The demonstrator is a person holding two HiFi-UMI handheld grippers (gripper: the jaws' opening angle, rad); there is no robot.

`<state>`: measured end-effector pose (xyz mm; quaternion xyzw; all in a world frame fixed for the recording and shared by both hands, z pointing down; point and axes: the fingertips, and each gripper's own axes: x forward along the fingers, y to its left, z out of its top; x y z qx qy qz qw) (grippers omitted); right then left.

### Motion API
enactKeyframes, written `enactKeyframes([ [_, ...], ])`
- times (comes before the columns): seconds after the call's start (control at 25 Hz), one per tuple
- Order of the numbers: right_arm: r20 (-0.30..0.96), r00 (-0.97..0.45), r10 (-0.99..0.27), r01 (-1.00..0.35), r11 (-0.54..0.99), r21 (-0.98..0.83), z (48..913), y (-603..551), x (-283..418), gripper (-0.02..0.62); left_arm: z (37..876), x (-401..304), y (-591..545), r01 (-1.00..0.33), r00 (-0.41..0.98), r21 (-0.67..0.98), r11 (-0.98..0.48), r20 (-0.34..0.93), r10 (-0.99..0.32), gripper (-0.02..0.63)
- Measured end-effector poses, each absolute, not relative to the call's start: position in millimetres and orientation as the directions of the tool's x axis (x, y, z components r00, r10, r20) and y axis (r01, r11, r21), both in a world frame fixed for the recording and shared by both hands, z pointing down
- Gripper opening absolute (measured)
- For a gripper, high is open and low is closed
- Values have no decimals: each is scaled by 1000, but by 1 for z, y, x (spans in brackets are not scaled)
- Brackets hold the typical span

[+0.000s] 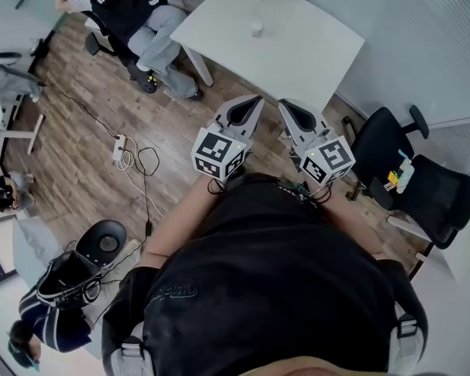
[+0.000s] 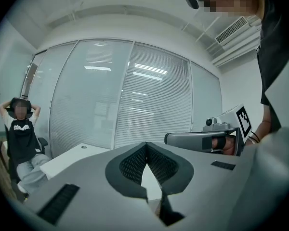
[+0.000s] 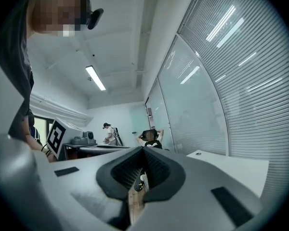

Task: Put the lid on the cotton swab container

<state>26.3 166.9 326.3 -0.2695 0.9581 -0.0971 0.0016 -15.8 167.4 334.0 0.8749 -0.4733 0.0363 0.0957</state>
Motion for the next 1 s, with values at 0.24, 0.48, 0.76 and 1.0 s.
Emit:
enactKeyframes([
  [0.24,0,-847,-531,-525,837,-152,312,159,-27,23,327,-59,158,-813,582,127,-569,141,-801,15],
  [0.48,48,-833,-551,-551,818,-168,320,136,-75,23,337,-108,133,-795,606,164,-584,159,-780,15],
  [0.76,58,-834,-549,-548,813,-195,330,102,-88,23,351,-122,105,-794,607,179,-581,179,-774,15],
  [1.0,51,-842,-537,-535,819,-208,334,82,-81,23,356,-116,89,-799,600,185,-572,184,-779,15],
])
